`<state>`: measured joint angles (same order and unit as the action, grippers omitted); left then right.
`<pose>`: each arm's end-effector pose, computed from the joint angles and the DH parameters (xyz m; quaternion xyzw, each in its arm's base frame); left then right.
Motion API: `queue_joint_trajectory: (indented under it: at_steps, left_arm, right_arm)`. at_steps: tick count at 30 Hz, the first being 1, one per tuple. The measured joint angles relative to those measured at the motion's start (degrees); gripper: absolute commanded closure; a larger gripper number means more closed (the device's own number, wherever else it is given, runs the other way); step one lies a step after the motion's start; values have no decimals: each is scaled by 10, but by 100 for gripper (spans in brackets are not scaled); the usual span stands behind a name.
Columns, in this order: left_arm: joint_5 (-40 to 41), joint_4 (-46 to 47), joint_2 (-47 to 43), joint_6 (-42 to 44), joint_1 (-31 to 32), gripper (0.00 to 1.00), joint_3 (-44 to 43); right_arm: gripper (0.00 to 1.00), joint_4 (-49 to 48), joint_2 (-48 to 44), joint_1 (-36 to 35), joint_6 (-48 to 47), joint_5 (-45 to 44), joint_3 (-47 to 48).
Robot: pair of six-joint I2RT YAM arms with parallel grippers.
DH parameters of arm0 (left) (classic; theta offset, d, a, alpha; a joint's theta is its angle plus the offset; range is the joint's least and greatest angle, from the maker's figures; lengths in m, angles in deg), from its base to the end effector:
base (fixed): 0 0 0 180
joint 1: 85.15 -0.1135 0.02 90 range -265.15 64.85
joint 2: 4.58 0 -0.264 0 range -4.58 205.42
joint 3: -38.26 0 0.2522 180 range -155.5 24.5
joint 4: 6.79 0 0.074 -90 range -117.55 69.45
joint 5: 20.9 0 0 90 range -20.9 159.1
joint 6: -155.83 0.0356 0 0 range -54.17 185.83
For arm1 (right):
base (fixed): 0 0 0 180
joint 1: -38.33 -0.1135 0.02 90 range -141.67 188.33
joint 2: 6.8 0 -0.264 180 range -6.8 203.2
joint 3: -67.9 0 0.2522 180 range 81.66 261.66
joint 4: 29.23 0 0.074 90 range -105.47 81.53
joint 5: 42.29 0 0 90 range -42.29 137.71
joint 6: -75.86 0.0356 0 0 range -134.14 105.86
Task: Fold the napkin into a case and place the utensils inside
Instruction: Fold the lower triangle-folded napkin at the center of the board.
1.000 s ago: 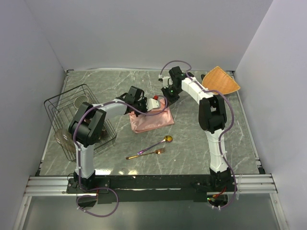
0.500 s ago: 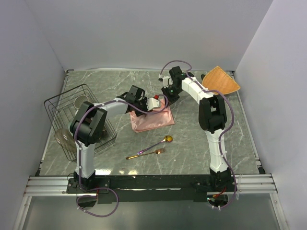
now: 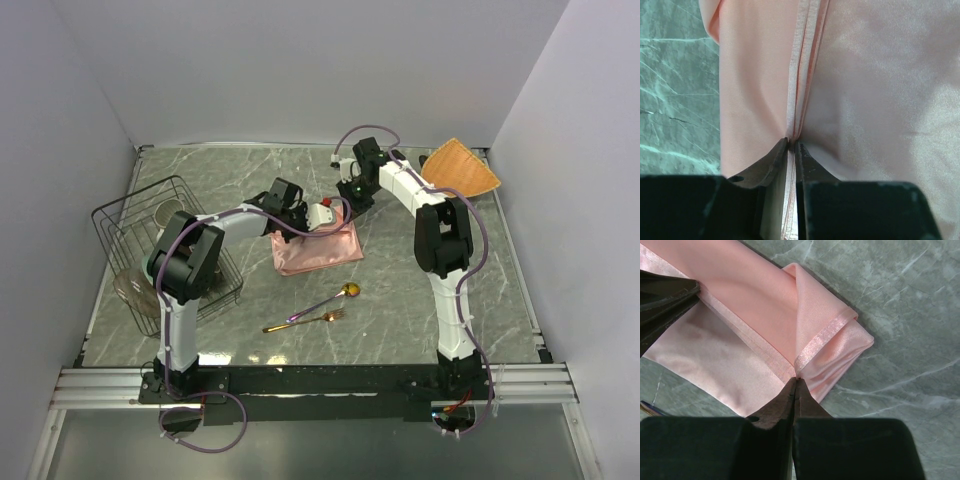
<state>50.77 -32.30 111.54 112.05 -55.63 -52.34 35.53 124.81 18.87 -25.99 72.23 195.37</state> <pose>0.3701 -0.2224 0.1581 0.6133 0.7021 -0.1007 0.3476 0.4525 0.1756 0.1934 -0.2967 0.9145 0.2202 0.1647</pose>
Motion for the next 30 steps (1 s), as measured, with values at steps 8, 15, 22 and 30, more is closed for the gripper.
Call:
queue_joint_trajectory:
  at_steps: [8, 15, 22, 30]
  left_arm:
    - [0, -2, 1, -7, 0, 99, -10]
    - [-8, -9, 1, -24, 0, 99, -40]
    - [-13, -26, 1, -54, 2, 99, -66]
    - [-13, -46, 1, -91, 28, 99, -67]
  right_arm:
    - [100, -2, 0, 0, 0, 1, 7]
    - [100, 0, 0, 1, 0, 1, 18]
    - [100, 5, 0, 12, -3, 0, 30]
    - [100, 17, 0, 19, -21, -1, 30]
